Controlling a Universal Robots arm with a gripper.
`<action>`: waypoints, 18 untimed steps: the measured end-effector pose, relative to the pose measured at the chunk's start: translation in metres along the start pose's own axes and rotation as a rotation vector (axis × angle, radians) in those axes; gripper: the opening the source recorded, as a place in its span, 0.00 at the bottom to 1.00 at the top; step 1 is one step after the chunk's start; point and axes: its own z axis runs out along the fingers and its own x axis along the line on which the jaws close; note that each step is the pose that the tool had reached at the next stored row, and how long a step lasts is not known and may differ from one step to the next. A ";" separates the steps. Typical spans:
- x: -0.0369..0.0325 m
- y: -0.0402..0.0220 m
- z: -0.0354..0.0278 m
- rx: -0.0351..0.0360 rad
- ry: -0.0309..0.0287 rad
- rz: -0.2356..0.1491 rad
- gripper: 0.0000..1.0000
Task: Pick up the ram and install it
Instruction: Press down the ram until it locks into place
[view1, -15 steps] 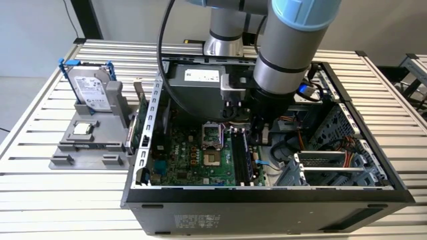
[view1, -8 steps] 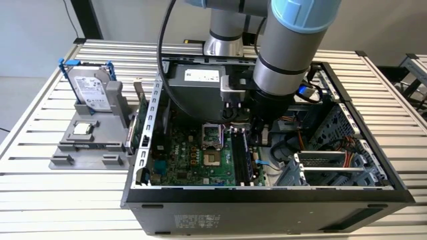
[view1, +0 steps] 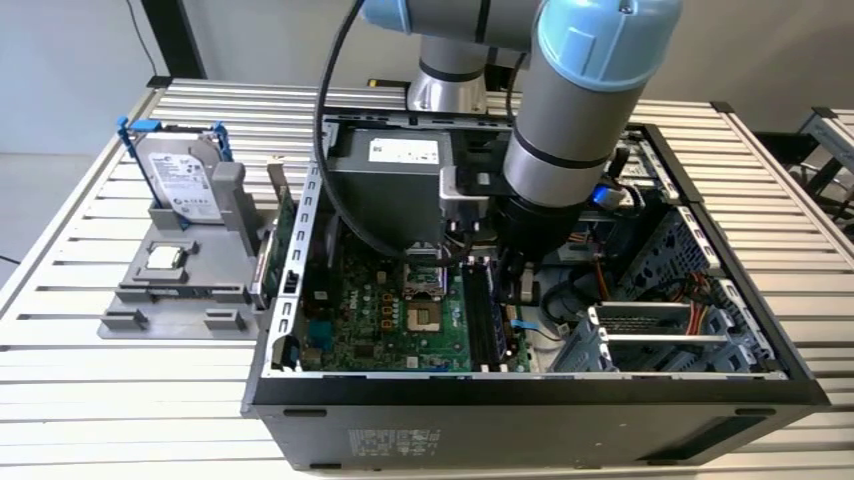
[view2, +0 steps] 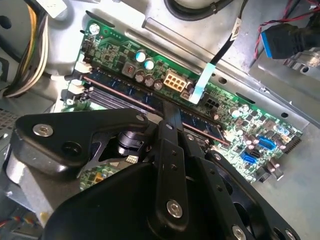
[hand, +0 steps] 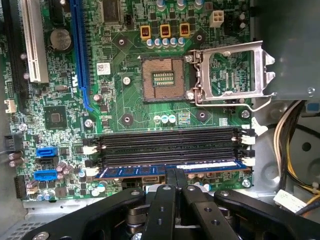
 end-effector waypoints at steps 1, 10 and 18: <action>0.0000 0.0000 0.0018 0.0000 0.0000 0.000 0.00; -0.0004 -0.0001 0.0047 -0.0001 -0.0023 0.001 0.00; -0.0002 0.0000 -0.0321 -0.0005 0.0001 0.001 0.00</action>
